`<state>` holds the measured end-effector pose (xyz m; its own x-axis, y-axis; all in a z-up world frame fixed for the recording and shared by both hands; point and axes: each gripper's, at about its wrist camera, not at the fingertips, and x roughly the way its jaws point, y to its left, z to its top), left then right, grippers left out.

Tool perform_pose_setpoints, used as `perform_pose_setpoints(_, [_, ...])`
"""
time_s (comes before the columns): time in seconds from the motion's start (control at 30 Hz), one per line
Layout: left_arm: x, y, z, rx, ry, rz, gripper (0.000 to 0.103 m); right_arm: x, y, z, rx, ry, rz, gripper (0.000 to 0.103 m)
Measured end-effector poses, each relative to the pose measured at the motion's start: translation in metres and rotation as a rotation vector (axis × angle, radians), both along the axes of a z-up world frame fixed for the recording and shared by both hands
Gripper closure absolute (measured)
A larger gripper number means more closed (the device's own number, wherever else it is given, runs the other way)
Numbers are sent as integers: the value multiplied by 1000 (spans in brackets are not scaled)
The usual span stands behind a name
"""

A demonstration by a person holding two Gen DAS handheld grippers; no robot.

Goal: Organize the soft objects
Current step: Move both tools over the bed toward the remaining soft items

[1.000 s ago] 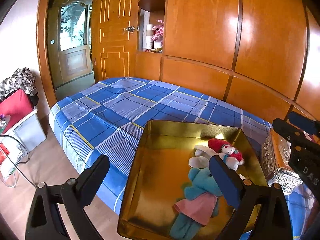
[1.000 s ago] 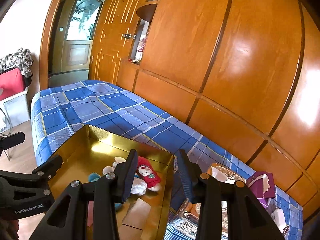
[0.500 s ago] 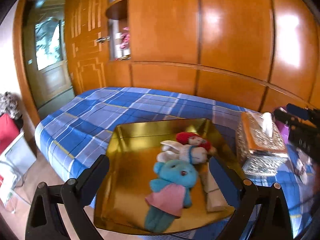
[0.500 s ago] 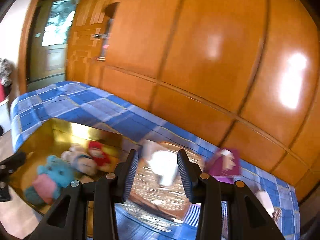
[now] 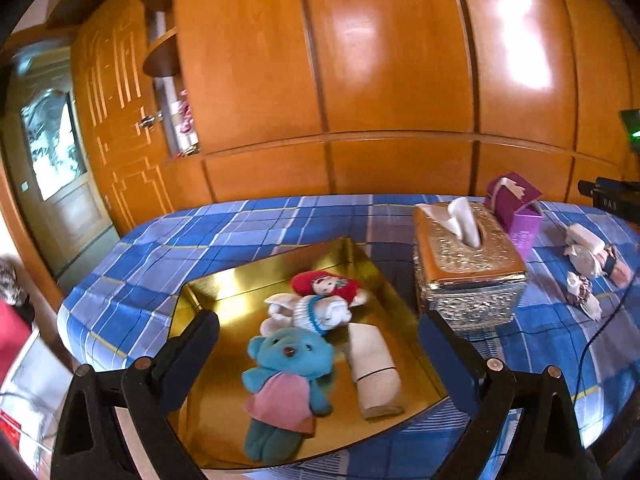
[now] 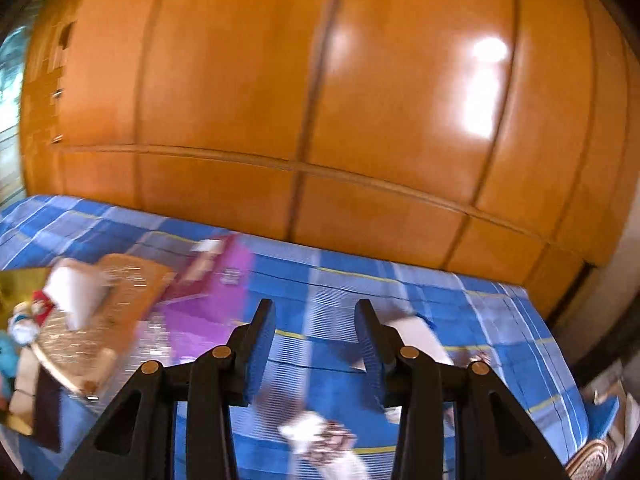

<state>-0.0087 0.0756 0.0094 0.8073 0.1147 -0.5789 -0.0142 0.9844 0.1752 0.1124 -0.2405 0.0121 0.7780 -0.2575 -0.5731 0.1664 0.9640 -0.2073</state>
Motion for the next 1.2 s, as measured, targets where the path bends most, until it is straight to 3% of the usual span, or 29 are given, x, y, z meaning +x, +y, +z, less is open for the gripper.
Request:
perform_pose_setpoints(0.33, [0, -39, 5, 45, -2, -97, 3, 10, -122, -24, 51, 16, -274, 62])
perform_pose_setpoints(0.53, [2, -76, 7, 77, 3, -189, 3, 0, -186, -50, 229, 47, -465, 62])
perform_pose_setpoints(0.73, [8, -116, 6, 108, 12, -286, 3, -11, -203, -51, 344, 21, -495, 62])
perform_pose_setpoints(1.2, [20, -183, -3, 167, 39, -445, 3, -21, -227, -57, 499, -2, -535, 62])
